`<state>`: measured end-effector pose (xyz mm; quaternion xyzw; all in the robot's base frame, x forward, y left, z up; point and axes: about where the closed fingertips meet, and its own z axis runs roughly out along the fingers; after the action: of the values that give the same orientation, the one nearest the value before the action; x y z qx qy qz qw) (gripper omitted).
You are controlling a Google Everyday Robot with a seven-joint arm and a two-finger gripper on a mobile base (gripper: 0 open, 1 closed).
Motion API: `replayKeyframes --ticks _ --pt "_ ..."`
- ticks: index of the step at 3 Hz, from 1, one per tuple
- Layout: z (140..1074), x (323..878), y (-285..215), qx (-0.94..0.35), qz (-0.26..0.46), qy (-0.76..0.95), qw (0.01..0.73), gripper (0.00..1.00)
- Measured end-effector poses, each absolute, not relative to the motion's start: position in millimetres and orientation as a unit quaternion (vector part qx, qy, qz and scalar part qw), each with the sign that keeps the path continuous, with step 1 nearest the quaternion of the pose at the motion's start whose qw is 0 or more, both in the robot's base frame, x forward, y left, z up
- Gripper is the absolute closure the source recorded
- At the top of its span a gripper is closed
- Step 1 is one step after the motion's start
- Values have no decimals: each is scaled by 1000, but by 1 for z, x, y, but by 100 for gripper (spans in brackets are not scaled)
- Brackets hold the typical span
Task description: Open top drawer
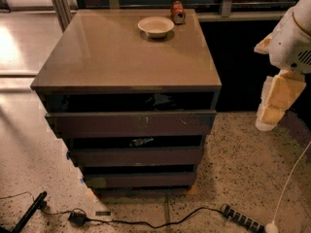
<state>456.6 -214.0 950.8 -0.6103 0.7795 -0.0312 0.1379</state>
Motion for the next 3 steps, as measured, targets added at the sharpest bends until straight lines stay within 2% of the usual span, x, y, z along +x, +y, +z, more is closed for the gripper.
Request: replayKeyframes --ticks 2,3 --pt "947 460 -212 -611 -24 779 144 0" --pt "916 474 -206 -612 13 780 128 0"
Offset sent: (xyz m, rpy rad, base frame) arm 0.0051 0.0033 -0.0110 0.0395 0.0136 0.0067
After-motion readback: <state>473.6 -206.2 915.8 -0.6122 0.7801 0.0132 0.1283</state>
